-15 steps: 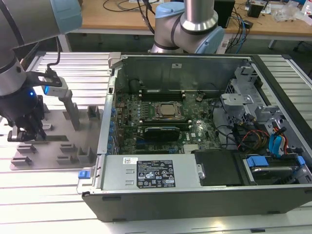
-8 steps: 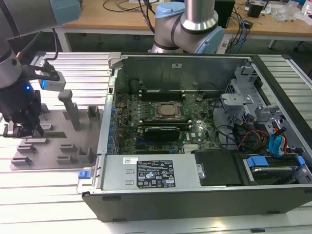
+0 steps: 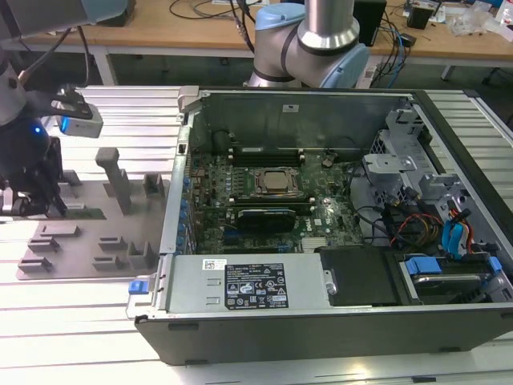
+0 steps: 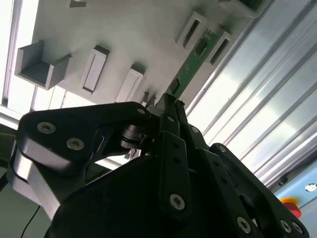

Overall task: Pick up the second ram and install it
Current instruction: 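Pick up the second ram and move it above second insertion slot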

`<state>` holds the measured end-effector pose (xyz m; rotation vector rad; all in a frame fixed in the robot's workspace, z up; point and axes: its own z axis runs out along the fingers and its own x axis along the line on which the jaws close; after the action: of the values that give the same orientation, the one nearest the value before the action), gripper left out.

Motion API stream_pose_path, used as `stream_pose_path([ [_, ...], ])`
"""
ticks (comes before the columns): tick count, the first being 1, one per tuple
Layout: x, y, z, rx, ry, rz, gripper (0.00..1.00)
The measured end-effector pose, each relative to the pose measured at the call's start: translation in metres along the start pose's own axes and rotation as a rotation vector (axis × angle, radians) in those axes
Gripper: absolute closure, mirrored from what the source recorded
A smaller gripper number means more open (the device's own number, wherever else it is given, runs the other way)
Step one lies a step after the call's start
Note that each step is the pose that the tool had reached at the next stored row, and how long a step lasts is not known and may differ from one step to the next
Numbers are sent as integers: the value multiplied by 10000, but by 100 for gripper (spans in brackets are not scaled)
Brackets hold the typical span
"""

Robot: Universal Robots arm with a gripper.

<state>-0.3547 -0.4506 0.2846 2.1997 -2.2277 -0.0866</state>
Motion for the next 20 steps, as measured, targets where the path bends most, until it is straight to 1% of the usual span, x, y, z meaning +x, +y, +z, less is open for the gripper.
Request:
stream_pose_path([
  [3, -1, 2, -47, -1, 0, 0, 90],
  [7, -5, 7, -154, -1, -1, -1, 90],
  [9, -6, 8, -181, 0, -1, -1, 90],
  [12, -8, 11, -241, 0, -1, 0, 90],
  [15, -11, 16, -334, -1, -2, 0, 90],
  [19, -13, 19, -405, 0, -5, -1, 90],
  [20, -14, 20, -440, 0, -7, -1, 90],
])
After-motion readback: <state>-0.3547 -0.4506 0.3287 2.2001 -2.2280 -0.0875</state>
